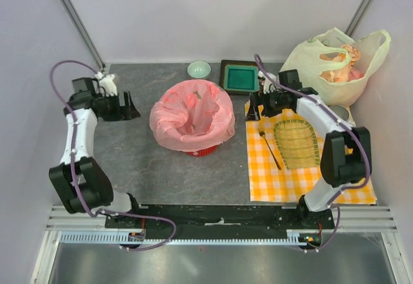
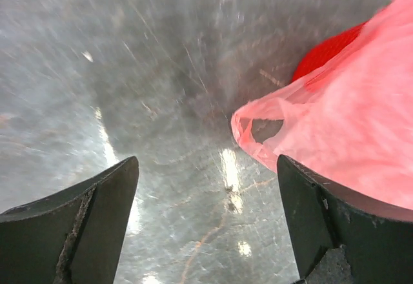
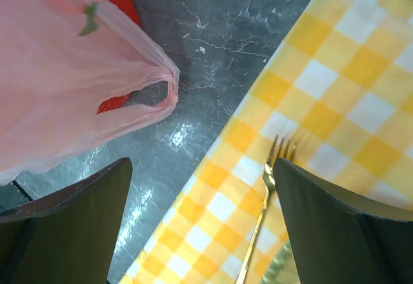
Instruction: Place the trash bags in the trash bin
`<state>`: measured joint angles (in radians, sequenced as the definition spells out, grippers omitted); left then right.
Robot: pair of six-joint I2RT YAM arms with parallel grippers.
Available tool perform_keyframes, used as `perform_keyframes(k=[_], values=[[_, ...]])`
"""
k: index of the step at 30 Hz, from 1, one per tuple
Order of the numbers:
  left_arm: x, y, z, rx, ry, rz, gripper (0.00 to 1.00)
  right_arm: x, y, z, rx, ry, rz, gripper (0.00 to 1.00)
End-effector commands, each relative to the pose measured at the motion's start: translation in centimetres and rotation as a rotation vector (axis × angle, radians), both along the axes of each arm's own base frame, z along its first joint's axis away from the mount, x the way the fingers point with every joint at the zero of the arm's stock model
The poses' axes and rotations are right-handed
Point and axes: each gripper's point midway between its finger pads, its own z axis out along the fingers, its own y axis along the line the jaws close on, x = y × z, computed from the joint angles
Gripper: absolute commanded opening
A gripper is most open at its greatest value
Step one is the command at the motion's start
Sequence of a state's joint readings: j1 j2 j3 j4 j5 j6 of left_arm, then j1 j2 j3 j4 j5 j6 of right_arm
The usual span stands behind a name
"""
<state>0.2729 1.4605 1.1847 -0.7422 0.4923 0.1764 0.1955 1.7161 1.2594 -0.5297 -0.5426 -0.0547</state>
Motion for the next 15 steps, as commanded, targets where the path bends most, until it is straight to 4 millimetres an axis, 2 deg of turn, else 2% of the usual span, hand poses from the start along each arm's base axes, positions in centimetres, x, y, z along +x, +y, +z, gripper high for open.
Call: perform_keyframes(k=[1, 2, 3, 4, 5, 7, 8, 9, 10, 11, 12, 13, 14, 15], values=[[-0.5, 0.6, 7.3, -0.011, -0.237, -0.125, 0.94, -0.5, -1.2, 7.4, -0.002, -0.217, 0.069, 0.98], [-1.0, 0.9, 9.4, 0.007, -0.304, -0.146, 0.94, -0.6, -1.6, 8.5, -0.002, -0.261, 0.077, 0.98], [-1.4, 0.2, 10.6, 0.028, -0.368, -0.230, 0.95, -0.6, -1.7, 9.6, -0.018, -0.321, 0.108, 0.98], [-1.8, -0.2, 11.5, 0.033, -0.397, -0.260, 0.95, -1.0, -1.7, 11.8, -0.014, -0.398, 0.126, 0.98], [-2.3, -0.7, 13.3, 0.062, -0.464, -0.293, 0.95, -1.3, -1.3, 13.1, 0.002, -0.443, 0.166, 0.98], [-2.6, -1.4, 14.7, 0.095, -0.554, -0.359, 0.95, -1.6, -1.0, 15.8, -0.003, -0.546, 0.222, 0.98], [-3.3, -2.1, 14.7, 0.097, -0.583, -0.407, 0.96, -1.9, -0.7, 16.6, 0.008, -0.575, 0.266, 0.98], [-3.9, -2.5, 14.8, 0.167, -0.640, -0.527, 0.99, -2.6, -0.6, 16.9, 0.005, -0.579, 0.315, 0.98], [-4.3, -2.9, 15.0, 0.194, -0.667, -0.596, 0.99, -2.8, -0.7, 16.8, -0.046, -0.652, 0.435, 0.98], [-6.7, -4.2, 13.4, 0.128, -0.593, -0.668, 0.99, -3.5, -0.4, 16.7, -0.047, -0.655, 0.495, 0.98], [-6.5, -4.5, 12.5, 0.144, -0.635, -0.793, 0.98, -3.9, -0.2, 16.2, -0.055, -0.646, 0.535, 0.98], [-6.7, -4.6, 12.1, 0.131, -0.633, -0.831, 0.97, -3.7, 0.0, 15.3, -0.078, -0.648, 0.585, 0.98], [-8.1, -5.3, 11.0, 0.063, -0.578, -0.860, 0.94, -4.1, 0.6, 14.8, -0.081, -0.651, 0.640, 0.98], [-7.8, -5.4, 10.3, 0.082, -0.630, -0.952, 0.93, -4.5, 0.8, 14.4, -0.076, -0.646, 0.674, 0.98]])
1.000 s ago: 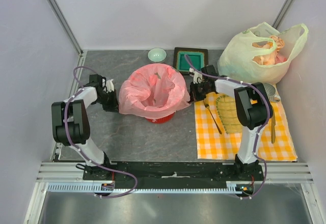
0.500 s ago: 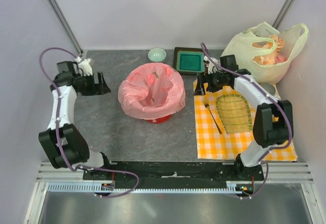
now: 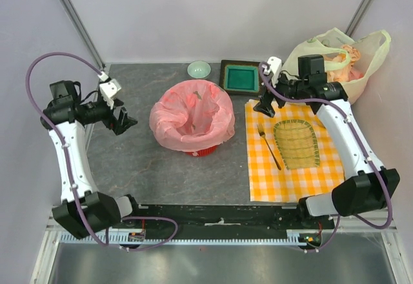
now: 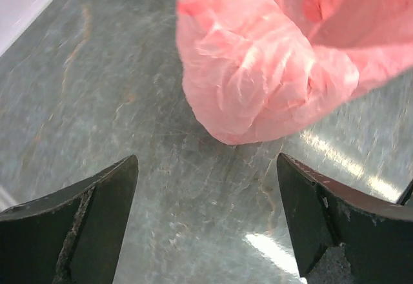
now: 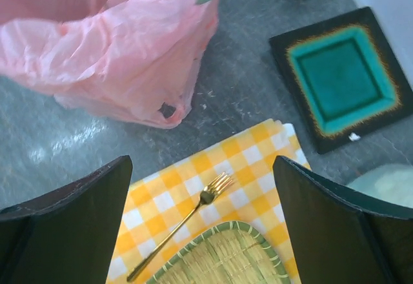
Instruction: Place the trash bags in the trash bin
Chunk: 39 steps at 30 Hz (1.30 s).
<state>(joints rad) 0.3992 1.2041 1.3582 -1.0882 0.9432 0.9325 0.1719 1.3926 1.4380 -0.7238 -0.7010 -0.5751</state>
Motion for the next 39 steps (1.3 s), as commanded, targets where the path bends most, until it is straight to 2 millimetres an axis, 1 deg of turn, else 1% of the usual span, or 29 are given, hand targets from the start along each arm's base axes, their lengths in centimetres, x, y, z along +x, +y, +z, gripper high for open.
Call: perform_keyframes(k=[1, 3, 5, 6, 8, 9, 10, 11, 12, 15, 17, 20, 21, 22, 23, 24, 25, 26, 27, 28, 29, 30, 31, 32, 33, 37, 39], values=[[-2.9, -3.0, -2.9, 0.001, -0.052, -0.399, 0.93, -2.0, 1.9, -3.1, -0.100, -0.020, 0.278, 0.98], [-2.3, -3.6, -2.6, -0.042, -0.104, -0.426, 0.92, -1.9, 3.2, -3.7, -0.116, -0.058, 0.350, 0.98], [-1.5, -4.3, -3.1, -0.064, -0.109, -0.458, 0.91, -1.9, 4.6, -4.0, -0.114, -0.076, 0.386, 0.98], [-0.8, -4.4, -3.2, -0.066, -0.117, -0.462, 0.90, -1.4, 5.2, -4.0, -0.107, -0.099, 0.393, 0.98], [-0.1, -5.2, -4.0, -0.093, -0.091, -0.481, 0.89, -1.4, 6.3, -4.5, -0.090, -0.092, 0.422, 0.98], [0.4, -5.3, -4.3, -0.084, -0.098, -0.489, 0.89, -1.0, 6.7, -5.0, -0.089, -0.090, 0.430, 0.98], [0.5, -5.9, -4.6, -0.087, -0.094, -0.506, 0.88, -1.0, 7.0, -5.4, -0.089, -0.085, 0.438, 0.98], [0.7, -6.1, -5.2, -0.096, -0.073, -0.513, 0.87, -1.0, 7.5, -5.7, -0.086, -0.078, 0.452, 0.98], [0.8, -6.4, -5.5, -0.102, -0.063, -0.521, 0.87, -0.9, 7.8, -6.4, -0.085, -0.066, 0.460, 0.98], [1.1, -7.0, -6.5, -0.110, -0.039, -0.550, 0.86, -1.0, 8.6, -7.4, -0.081, -0.049, 0.490, 0.98], [1.3, -7.6, -7.1, -0.112, -0.023, -0.565, 0.86, -1.0, 9.1, -7.7, -0.072, -0.049, 0.501, 0.98], [1.6, -8.2, -7.8, -0.114, -0.010, -0.573, 0.83, -0.8, 9.9, -7.7, -0.042, -0.033, 0.496, 0.92], [1.5, -8.3, -8.0, -0.114, -0.006, -0.576, 0.82, -0.8, 10.2, -7.5, -0.030, -0.035, 0.500, 0.85], [1.4, -8.6, -8.4, -0.114, 0.005, -0.585, 0.80, -0.9, 10.4, -7.6, -0.019, -0.020, 0.496, 0.80], [1.3, -8.7, -8.5, -0.114, 0.008, -0.587, 0.75, -0.9, 10.4, -7.7, -0.016, -0.013, 0.493, 0.74], [1.2, -8.8, -8.7, -0.120, 0.016, -0.589, 0.70, -0.9, 10.5, -7.8, -0.014, -0.014, 0.492, 0.62], [1.1, -8.8, -8.8, -0.123, 0.016, -0.590, 0.65, -1.0, 10.4, -8.0, -0.015, -0.007, 0.488, 0.56], [1.1, -8.8, -8.9, -0.123, 0.012, -0.591, 0.51, -1.3, 10.3, -8.6, -0.019, 0.011, 0.488, 0.50], [1.1, -8.9, -9.0, -0.124, 0.015, -0.593, 0.44, -1.4, 10.1, -8.9, -0.025, 0.016, 0.485, 0.42], [1.0, -8.9, -9.2, -0.129, 0.024, -0.592, 0.39, -1.4, 9.9, -9.3, -0.037, 0.022, 0.481, 0.37], [0.8, -8.8, -9.4, -0.132, 0.040, -0.591, 0.23, -1.6, 9.7, -9.9, -0.044, 0.025, 0.484, 0.33], [0.8, -8.8, -9.5, -0.129, 0.049, -0.594, 0.19, -1.6, 9.6, -10.2, -0.048, 0.029, 0.484, 0.20], [0.8, -8.8, -10.0, -0.135, 0.072, -0.596, 0.10, -1.6, 9.5, -10.4, -0.049, 0.032, 0.483, 0.11], [0.7, -8.7, -10.2, -0.132, 0.081, -0.598, 0.06, -1.6, 9.5, -10.7, -0.050, 0.040, 0.482, 0.01], [0.6, -8.7, -10.6, -0.137, 0.092, -0.597, 0.02, -1.5, 9.4, -11.2, -0.051, 0.053, 0.479, 0.00], [0.4, -8.5, -12.1, -0.123, 0.108, -0.591, 0.02, -1.6, 9.1, -13.1, -0.045, 0.112, 0.461, 0.00], [0.1, -8.4, -13.5, -0.116, 0.139, -0.575, 0.02, -1.5, 8.8, -14.4, -0.030, 0.138, 0.431, 0.00]])
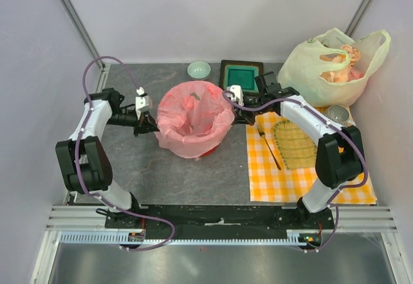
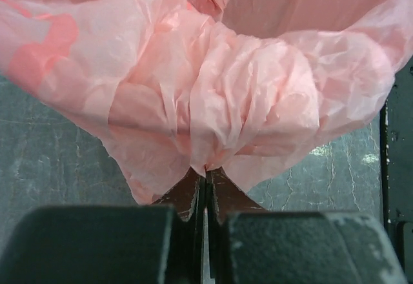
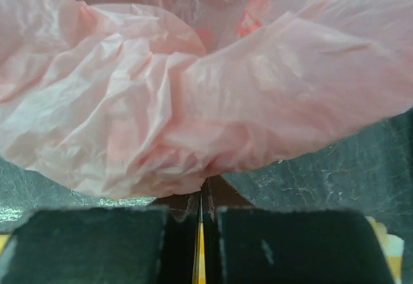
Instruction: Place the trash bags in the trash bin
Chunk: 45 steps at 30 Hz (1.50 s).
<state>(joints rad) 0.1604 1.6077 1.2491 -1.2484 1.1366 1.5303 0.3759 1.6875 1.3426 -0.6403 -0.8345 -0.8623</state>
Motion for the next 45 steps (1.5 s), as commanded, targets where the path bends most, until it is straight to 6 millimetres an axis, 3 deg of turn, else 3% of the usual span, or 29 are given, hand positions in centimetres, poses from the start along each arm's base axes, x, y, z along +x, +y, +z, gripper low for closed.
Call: perform_keyframes(k=[1, 6, 10, 15, 18, 19, 21, 22, 24, 25, 28, 31, 38, 39, 41, 42, 43, 45], values=[[0.3, 0.3, -2.3, 0.026, -0.009, 0.011, 0.02, 0.1, -0.3, -2.7, 0.026, 0.057, -0.024, 0.00], [0.1, 0.3, -5.6, 0.075, 0.059, 0.028, 0.02, 0.7, -1.1, -6.3, 0.019, 0.131, -0.069, 0.00], [0.4, 0.5, -7.1, 0.126, 0.082, 0.034, 0.02, 0.3, -1.4, -8.4, 0.026, 0.196, -0.099, 0.00], [-0.3, 0.9, -7.4, 0.159, 0.090, 0.031, 0.02, 0.5, -1.1, -7.7, 0.051, 0.190, -0.107, 0.00], [-1.2, 1.3, -7.6, 0.191, 0.080, 0.012, 0.02, -1.0, -2.0, -7.5, 0.029, 0.192, -0.067, 0.00], [-1.2, 1.2, -6.7, 0.167, 0.057, 0.011, 0.09, -1.2, -2.3, -7.0, 0.027, 0.187, -0.057, 0.00], [-1.0, 1.5, -4.0, 0.108, 0.046, 0.040, 0.43, -1.9, -3.8, -5.9, 0.005, 0.180, -0.026, 0.46], [-0.9, 1.3, -2.2, 0.069, 0.010, 0.047, 0.72, -1.3, -4.1, -4.6, 0.008, 0.160, -0.026, 0.65], [-0.6, 1.8, 0.0, 0.055, -0.038, 0.062, 0.91, -0.8, -5.4, -2.7, 0.016, 0.142, -0.052, 0.95], [-0.5, 1.8, 0.7, 0.056, -0.064, 0.060, 0.91, -0.3, -5.6, -1.3, 0.024, 0.099, -0.058, 0.98], [-0.5, 1.8, 2.5, 0.055, -0.134, 0.054, 0.93, 0.7, -5.5, 1.2, 0.054, 0.023, -0.047, 0.98], [-0.1, 1.2, 3.9, 0.018, -0.171, 0.047, 0.94, 1.4, -4.0, 2.7, 0.092, 0.005, -0.019, 0.98], [0.7, -1.3, 4.3, -0.018, -0.192, -0.011, 0.90, 1.8, -0.8, 2.8, 0.115, -0.021, 0.061, 0.97], [0.8, -1.5, 4.2, -0.017, -0.175, 0.000, 0.81, 1.6, -0.2, 2.9, 0.119, -0.026, 0.077, 0.94], [0.9, -2.1, 3.2, -0.010, -0.170, -0.013, 0.67, 1.3, 0.1, 2.8, 0.123, -0.033, 0.088, 0.77], [0.8, -2.3, 2.9, -0.011, -0.160, -0.016, 0.52, 1.2, 0.2, 2.6, 0.121, -0.030, 0.090, 0.70], [0.7, -2.2, 2.1, 0.001, -0.144, -0.019, 0.45, 0.9, 0.1, 2.0, 0.116, -0.020, 0.092, 0.57], [0.4, -2.2, 0.7, 0.016, -0.128, -0.029, 0.31, 0.5, -0.1, 1.2, 0.106, 0.000, 0.090, 0.44]])
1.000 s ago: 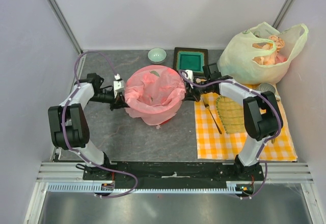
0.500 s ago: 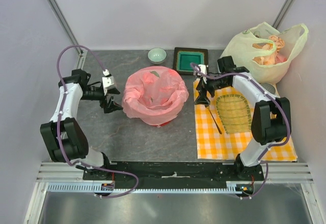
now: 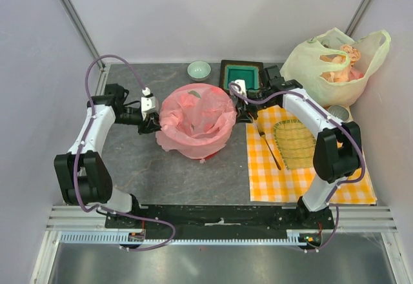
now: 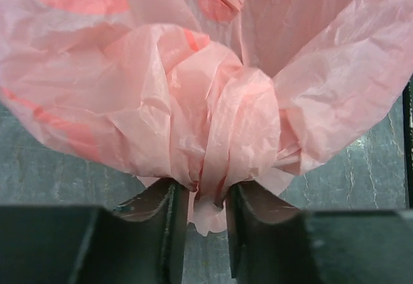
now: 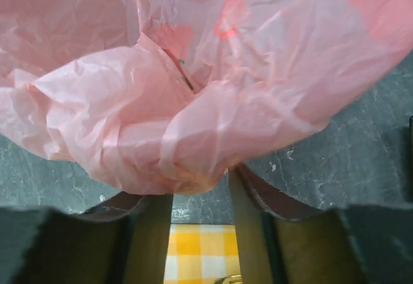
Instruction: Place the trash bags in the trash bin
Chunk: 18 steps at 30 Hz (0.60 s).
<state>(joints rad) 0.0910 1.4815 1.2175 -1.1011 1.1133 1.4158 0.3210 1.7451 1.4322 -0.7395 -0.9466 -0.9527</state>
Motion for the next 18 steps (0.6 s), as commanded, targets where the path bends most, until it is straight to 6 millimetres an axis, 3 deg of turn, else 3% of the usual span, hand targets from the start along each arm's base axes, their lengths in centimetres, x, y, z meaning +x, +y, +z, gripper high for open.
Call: perform_keyframes(k=[1, 3, 6, 10, 13, 18], values=[[-0.1, -0.3, -2.7, -0.002, 0.034, -0.012, 0.28, -0.8, 0.3, -0.7, 0.038, 0.003, 0.036, 0.24], [-0.2, -0.2, -3.6, 0.011, 0.056, -0.013, 0.17, -1.2, 0.3, -1.6, 0.036, 0.047, 0.019, 0.00], [-0.3, 0.1, -5.3, 0.025, 0.103, -0.011, 0.03, -0.9, 0.2, -3.8, 0.023, 0.112, -0.044, 0.00], [-0.7, 1.1, -8.4, 0.107, 0.161, -0.002, 0.02, -0.5, -0.2, -7.9, -0.009, 0.287, -0.115, 0.00], [-1.1, 1.9, -10.3, 0.161, 0.193, -0.005, 0.02, -0.1, -0.5, -9.6, -0.011, 0.395, -0.167, 0.00], [-1.4, 2.1, -11.5, 0.173, 0.229, 0.008, 0.02, -1.0, -1.3, -11.2, -0.027, 0.464, -0.196, 0.00]])
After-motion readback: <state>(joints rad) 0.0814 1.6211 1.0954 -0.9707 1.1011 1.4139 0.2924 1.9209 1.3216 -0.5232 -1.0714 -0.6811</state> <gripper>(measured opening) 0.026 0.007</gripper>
